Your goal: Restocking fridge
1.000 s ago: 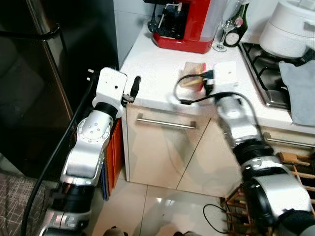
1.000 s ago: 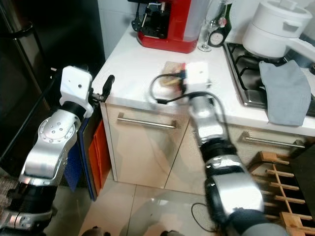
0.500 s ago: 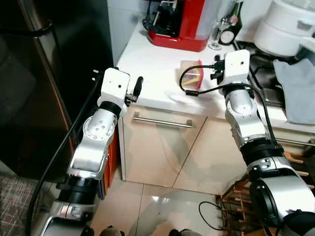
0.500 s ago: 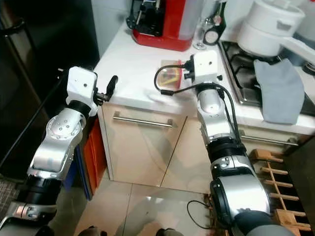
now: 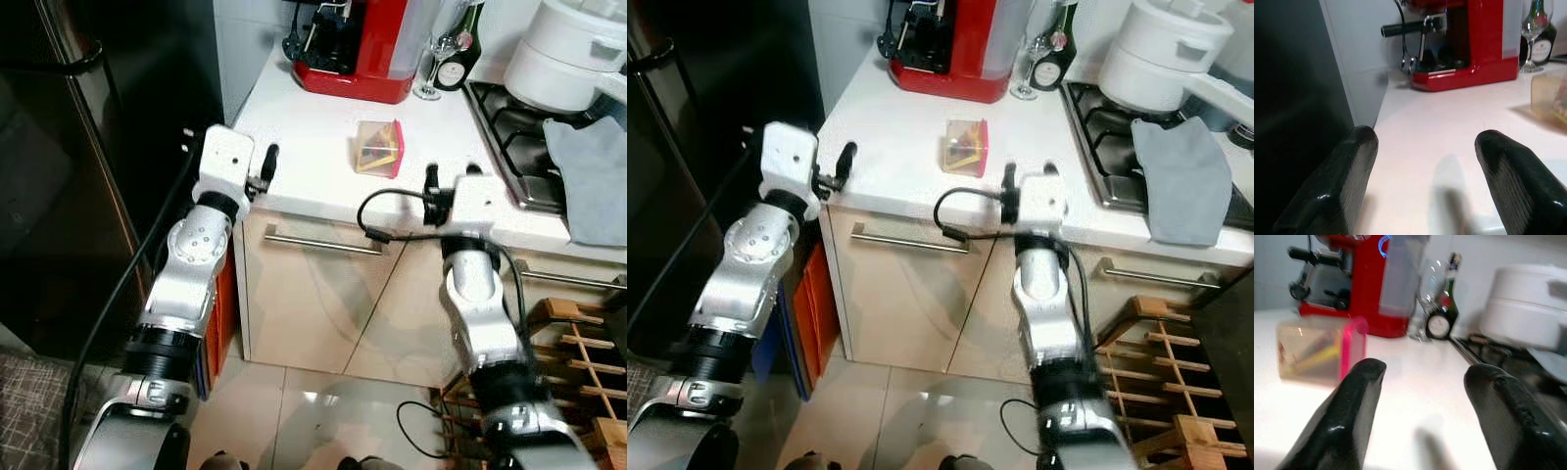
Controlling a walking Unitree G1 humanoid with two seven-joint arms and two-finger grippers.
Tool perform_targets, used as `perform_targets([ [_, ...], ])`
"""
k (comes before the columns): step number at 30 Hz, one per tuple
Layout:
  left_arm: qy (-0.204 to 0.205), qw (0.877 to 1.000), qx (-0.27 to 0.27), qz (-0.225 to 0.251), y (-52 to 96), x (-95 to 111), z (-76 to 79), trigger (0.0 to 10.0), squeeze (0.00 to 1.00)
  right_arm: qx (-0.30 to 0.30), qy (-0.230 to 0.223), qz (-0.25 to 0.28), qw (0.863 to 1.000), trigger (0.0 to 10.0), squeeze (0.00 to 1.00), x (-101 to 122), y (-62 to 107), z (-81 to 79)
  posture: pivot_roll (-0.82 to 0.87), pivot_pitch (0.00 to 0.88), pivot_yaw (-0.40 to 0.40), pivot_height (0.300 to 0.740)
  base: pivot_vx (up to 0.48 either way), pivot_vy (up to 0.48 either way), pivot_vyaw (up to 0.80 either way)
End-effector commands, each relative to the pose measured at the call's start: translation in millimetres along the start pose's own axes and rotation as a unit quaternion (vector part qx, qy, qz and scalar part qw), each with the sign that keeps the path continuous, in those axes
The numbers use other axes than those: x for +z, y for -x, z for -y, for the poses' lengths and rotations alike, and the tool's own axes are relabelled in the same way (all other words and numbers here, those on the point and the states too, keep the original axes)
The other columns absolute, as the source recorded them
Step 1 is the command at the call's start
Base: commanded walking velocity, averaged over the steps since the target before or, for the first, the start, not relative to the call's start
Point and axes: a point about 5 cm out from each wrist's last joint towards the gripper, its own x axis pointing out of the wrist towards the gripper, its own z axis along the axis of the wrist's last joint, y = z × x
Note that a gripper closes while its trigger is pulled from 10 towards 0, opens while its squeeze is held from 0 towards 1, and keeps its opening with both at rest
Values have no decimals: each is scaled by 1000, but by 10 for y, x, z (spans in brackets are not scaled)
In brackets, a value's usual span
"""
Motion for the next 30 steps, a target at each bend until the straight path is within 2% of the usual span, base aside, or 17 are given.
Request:
perform_targets([
  [1,-8,999,-5,35,-87,135,12,10000,0,-23,3,55,998,10000,1000,215,-38,108,12,0,-28,740,0,0,0],
  [4,-44,997,-18,64,-251,264,8,10000,0,-28,4,71,997,10000,1000,259,8,108,6,0,-16,740,0,0,0],
  [8,-47,998,-27,40,-508,348,-26,10000,0,-25,-10,72,997,10000,1000,293,38,9,-31,0,21,740,0,0,0],
  [11,-49,998,-33,28,-607,407,-20,10000,0,-15,-15,83,996,10000,1000,361,37,-58,-47,0,34,740,0,0,0],
  [14,-48,997,-54,19,-678,455,65,10000,0,12,-16,79,997,10000,1000,365,44,-142,-73,0,48,740,0,0,0],
  [15,-40,997,-70,13,-708,463,145,10000,0,29,-8,78,997,10000,1000,371,56,-201,-87,0,57,740,0,0,0],
  [17,-38,996,-75,12,-713,461,167,10000,0,32,-4,79,996,10000,1000,375,61,-215,-87,0,57,740,0,0,0],
  [18,-37,996,-83,1,-720,425,247,10000,0,40,1,80,996,10000,714,387,86,-252,-99,0,66,740,0,0,0],
  [19,-41,995,-87,-3,-720,413,280,10000,0,41,2,80,996,10000,0,394,94,-262,-99,0,65,740,0,0,0],
  [25,-54,993,-107,-1,-743,450,403,10000,0,50,7,76,996,10000,0,404,125,-281,-104,0,56,740,0,0,0],
  [30,-59,992,-108,5,-772,516,426,10000,0,67,4,70,995,10000,0,412,139,-321,-106,0,44,740,0,0,0],
])
